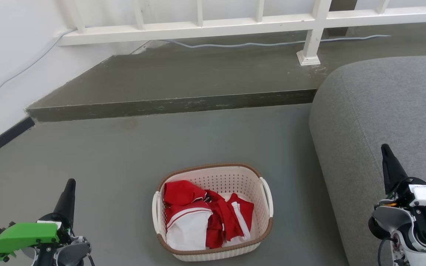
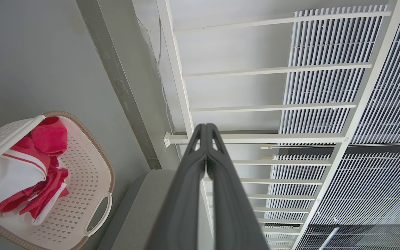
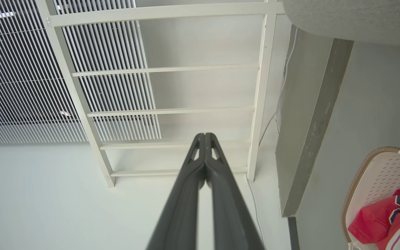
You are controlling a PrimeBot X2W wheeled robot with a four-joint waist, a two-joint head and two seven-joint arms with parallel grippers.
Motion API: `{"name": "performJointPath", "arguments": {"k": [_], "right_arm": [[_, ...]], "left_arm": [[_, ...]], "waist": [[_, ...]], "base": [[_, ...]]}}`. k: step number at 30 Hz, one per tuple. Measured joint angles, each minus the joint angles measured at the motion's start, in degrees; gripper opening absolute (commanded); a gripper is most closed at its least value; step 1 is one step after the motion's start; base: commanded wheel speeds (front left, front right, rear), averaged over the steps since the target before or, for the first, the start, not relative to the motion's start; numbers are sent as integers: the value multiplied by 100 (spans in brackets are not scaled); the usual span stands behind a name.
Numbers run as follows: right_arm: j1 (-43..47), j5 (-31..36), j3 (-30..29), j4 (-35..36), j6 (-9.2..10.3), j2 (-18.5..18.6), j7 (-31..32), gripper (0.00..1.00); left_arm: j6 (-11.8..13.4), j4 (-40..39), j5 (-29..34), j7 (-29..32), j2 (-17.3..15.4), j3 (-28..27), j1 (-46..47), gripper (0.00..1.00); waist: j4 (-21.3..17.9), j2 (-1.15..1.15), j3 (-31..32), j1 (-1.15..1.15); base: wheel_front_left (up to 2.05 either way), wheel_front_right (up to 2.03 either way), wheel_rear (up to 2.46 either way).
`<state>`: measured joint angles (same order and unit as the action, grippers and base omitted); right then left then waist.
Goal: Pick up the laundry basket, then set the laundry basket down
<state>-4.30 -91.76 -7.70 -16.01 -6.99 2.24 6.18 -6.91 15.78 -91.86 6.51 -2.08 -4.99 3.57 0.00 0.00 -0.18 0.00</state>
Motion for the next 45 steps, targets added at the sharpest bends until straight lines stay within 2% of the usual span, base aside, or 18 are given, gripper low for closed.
{"name": "performJointPath", "arguments": {"k": [20, 21, 28, 45], "right_arm": [[0, 0, 0, 0, 0, 0, 0, 0], [0, 0, 0, 0, 0, 0, 0, 100], [227, 0, 38, -233, 7, -121, -7, 100], [221, 101, 304, 90, 5, -112, -221, 100]], "left_arm": [[0, -1, 0, 0, 0, 0, 0, 0], [0, -1, 0, 0, 0, 0, 0, 100], [13, 230, 0, -10, 119, 22, -186, 100], [13, -37, 49, -332, 113, 218, -184, 100]], "waist": [[0, 0, 0, 0], [0, 0, 0, 0], [0, 0, -2, 0], [-5, 0, -17, 0]], "base": [[0, 0, 0], [0, 0, 0], [0, 0, 0], [0, 0, 0]]}}
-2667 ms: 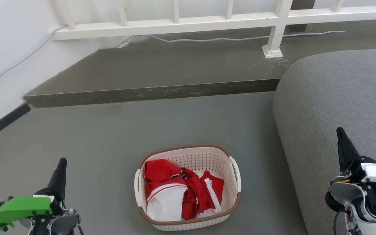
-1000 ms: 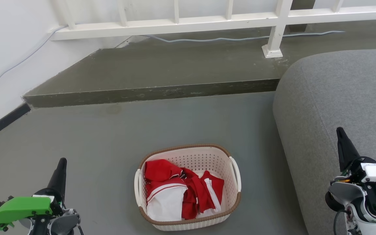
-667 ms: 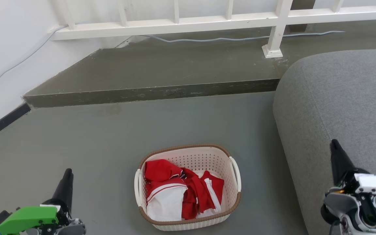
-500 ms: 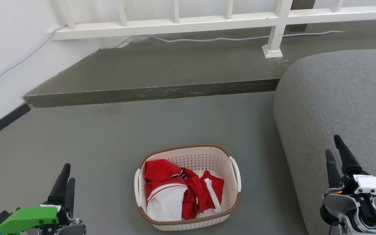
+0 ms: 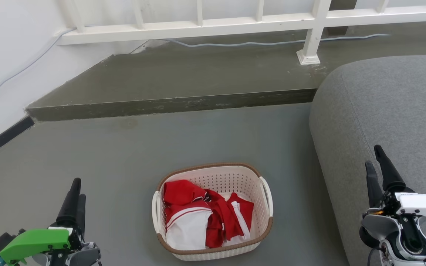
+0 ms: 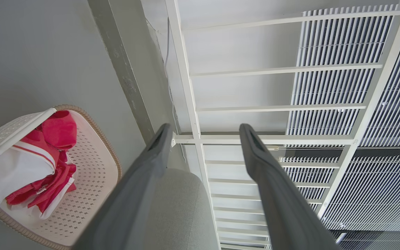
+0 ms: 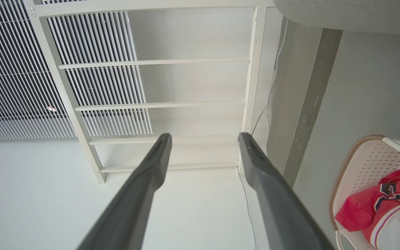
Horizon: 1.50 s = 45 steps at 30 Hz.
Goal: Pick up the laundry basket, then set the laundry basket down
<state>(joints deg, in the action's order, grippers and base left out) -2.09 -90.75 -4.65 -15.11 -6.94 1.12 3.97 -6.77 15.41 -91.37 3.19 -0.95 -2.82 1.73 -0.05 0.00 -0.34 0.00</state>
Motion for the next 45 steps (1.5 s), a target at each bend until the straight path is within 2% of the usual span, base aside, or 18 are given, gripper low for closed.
{"name": "performJointPath", "arguments": {"k": [8, 21, 32, 39, 45], "right_arm": [[-25, 315, 213, 182, 0, 96, -178, 100], [-99, 1099, 768, 354, -1, 383, -523, 100], [-175, 2213, 1171, 323, -2, 683, -800, 100], [-268, 3164, 1424, 314, 7, 826, -958, 100], [-394, 3801, 1477, 358, 111, 860, -1057, 100]], "left_arm": [[0, -138, 407, -182, -109, 200, 3, 100], [-1, -179, 1440, -487, -360, 525, 7, 100], [2, -243, 2611, -710, -413, 593, 15, 100], [142, -300, 3626, -873, -445, 703, 24, 100], [234, -339, 4090, -983, -438, 734, 48, 100]], "waist": [[-6, 0, -15, 0], [-22, 0, -36, 0], [-36, 0, -39, 0], [-45, 0, -47, 0], [-51, 0, -56, 0]], "base": [[0, 0, 0], [0, 0, 0], [0, 0, 0], [0, 0, 0], [0, 0, 0]]}}
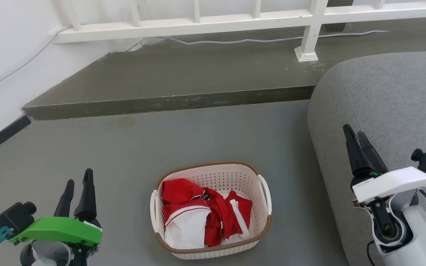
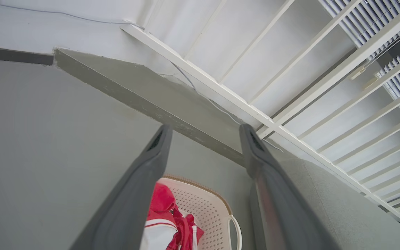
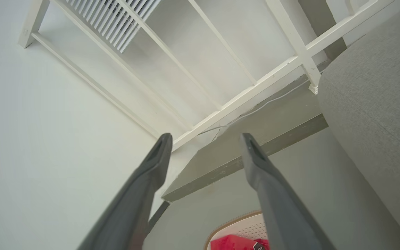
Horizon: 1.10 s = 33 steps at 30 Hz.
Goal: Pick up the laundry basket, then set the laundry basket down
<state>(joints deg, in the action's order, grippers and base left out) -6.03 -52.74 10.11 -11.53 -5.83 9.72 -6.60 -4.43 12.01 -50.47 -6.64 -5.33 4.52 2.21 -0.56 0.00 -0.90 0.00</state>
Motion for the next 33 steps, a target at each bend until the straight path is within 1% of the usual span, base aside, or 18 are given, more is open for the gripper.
{"name": "performJointPath", "arguments": {"k": [2, 9, 14, 15, 17, 19, 27, 29, 33], "right_arm": [[-3, 186, 41, 2, 91, 1, -36, 100], [-5, 829, 244, -14, 229, 21, -182, 100], [-20, 1217, 332, -19, 252, 18, -278, 100], [-29, 1288, 348, -22, 294, 16, -298, 100], [-38, 1457, 371, -38, 301, 15, -327, 100], [-42, 1590, 399, -52, 348, 12, -365, 100], [-55, 2209, 533, -66, 353, 7, -544, 100], [-58, 2338, 558, -66, 402, 4, -578, 100], [-68, 2626, 617, -66, 401, -25, -656, 100]], "left_arm": [[25, -29, 205, -29, 11, 12, 20, 100], [69, -130, 792, -171, 71, 73, 21, 100], [92, -160, 1209, -259, 94, 93, 21, 100], [92, -167, 1306, -301, 99, 98, 21, 100], [92, -177, 1425, -328, 109, 102, 21, 100], [92, -192, 1613, -370, 118, 104, 22, 100], [92, -276, 2217, -552, 142, 122, 24, 100], [91, -297, 2398, -578, 151, 130, 24, 100], [91, -314, 2682, -664, 180, 130, 24, 100]], "waist": [[-1, 0, -4, 0], [0, 0, -23, 0], [5, 0, -36, 0], [5, 0, -38, 0], [7, 0, -40, 0], [7, 0, -42, 0], [6, 0, -58, 0], [5, 0, -66, 0], [2, 0, -81, 0]], "base": [[0, 0, 0], [0, 0, 0], [0, 0, 0], [0, 0, 0], [0, 0, 0], [0, 0, 0], [0, 0, 0], [0, 0, 0], [0, 0, 0]]}}
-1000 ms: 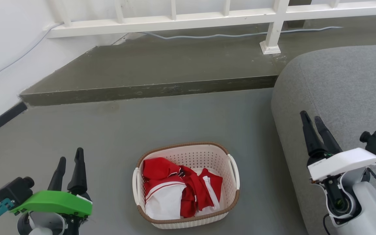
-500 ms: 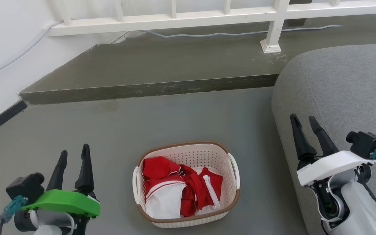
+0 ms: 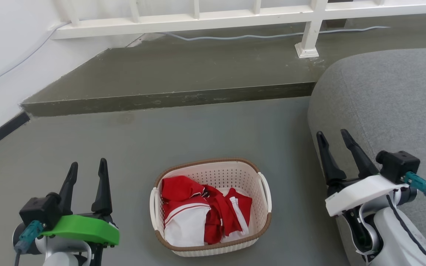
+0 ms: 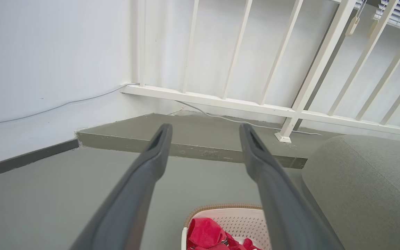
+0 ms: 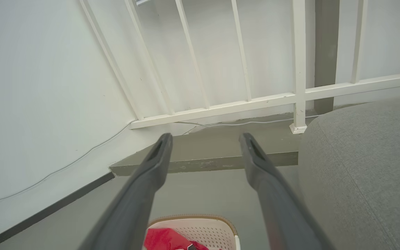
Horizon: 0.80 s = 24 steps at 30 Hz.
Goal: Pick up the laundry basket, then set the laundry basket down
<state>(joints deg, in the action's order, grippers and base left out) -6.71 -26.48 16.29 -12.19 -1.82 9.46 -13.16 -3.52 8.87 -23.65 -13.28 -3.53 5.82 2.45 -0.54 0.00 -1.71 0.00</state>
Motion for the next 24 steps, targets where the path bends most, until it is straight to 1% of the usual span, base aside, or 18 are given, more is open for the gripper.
{"name": "performJointPath", "arguments": {"k": [6, 16, 18, 21, 24], "right_arm": [[-73, 399, 67, 2, -1, -25, -112, 100], [-102, 489, -30, 2, -20, -100, -119, 100], [-102, 509, -53, 1, -65, -112, -120, 100], [-102, 539, -58, 0, -70, -140, -120, 100], [-102, 582, -49, -1, -119, -153, -120, 100]], "left_arm": [[-8, -41, 427, -115, 25, 4, 8, 100], [-57, -41, 438, -115, 53, -25, 9, 100], [-75, -41, 446, -115, 62, -34, 10, 100], [-97, -45, 447, -115, 68, -67, 10, 100], [-98, -62, 467, -115, 69, -110, 10, 100]], "waist": [[-10, 0, -21, 0], [-30, 0, -50, 0], [-35, 0, -58, 0], [-46, 0, -82, 0], [-71, 0, -151, 0]], "base": [[0, 0, 0], [0, 0, 0], [0, 0, 0], [0, 0, 0], [0, 0, 0]]}}
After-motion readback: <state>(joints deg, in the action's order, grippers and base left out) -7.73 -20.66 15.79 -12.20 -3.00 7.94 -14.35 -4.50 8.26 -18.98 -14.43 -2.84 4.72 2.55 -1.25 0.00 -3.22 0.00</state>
